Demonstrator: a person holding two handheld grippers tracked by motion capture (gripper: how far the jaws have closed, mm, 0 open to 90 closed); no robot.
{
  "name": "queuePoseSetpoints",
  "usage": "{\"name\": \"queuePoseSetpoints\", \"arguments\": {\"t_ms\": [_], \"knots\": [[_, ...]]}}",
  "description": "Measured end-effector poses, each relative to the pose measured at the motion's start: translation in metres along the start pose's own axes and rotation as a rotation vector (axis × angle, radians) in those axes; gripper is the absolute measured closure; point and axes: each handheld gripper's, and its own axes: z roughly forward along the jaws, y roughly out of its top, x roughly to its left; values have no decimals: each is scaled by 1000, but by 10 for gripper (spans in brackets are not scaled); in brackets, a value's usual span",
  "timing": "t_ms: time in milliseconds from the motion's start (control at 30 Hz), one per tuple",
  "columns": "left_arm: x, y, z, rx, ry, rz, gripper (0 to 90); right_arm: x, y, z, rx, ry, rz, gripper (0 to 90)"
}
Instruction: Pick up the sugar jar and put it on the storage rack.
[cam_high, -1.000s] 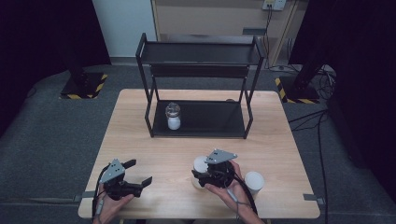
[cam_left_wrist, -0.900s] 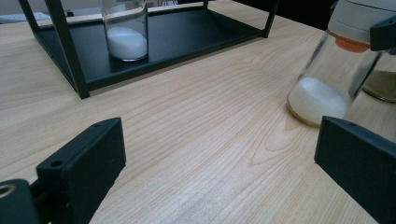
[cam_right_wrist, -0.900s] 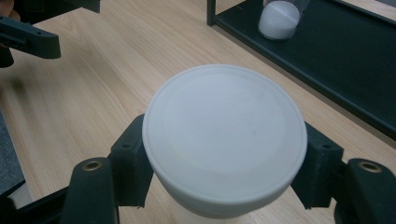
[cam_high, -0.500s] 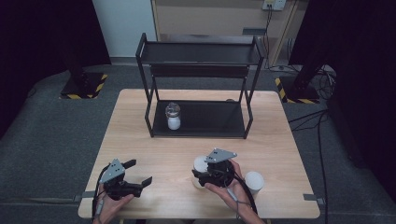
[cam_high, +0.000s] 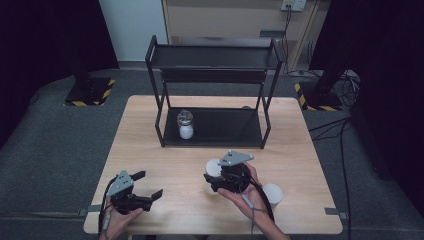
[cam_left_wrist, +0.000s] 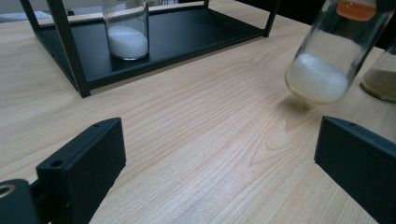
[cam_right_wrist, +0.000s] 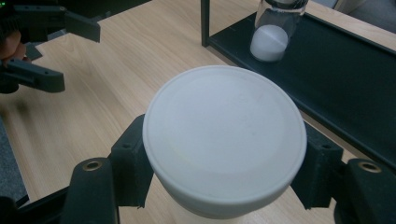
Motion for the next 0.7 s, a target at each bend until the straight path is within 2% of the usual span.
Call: {"name": "queuePoseSetpoints", "arguments": {"t_ms": [233,700], "knots": [[0,0,0,2,1,1,8,-5,15,5,10,2,12,340],[0,0,0,3,1,-2,8,-20,48,16,32,-35,23,340]]}}
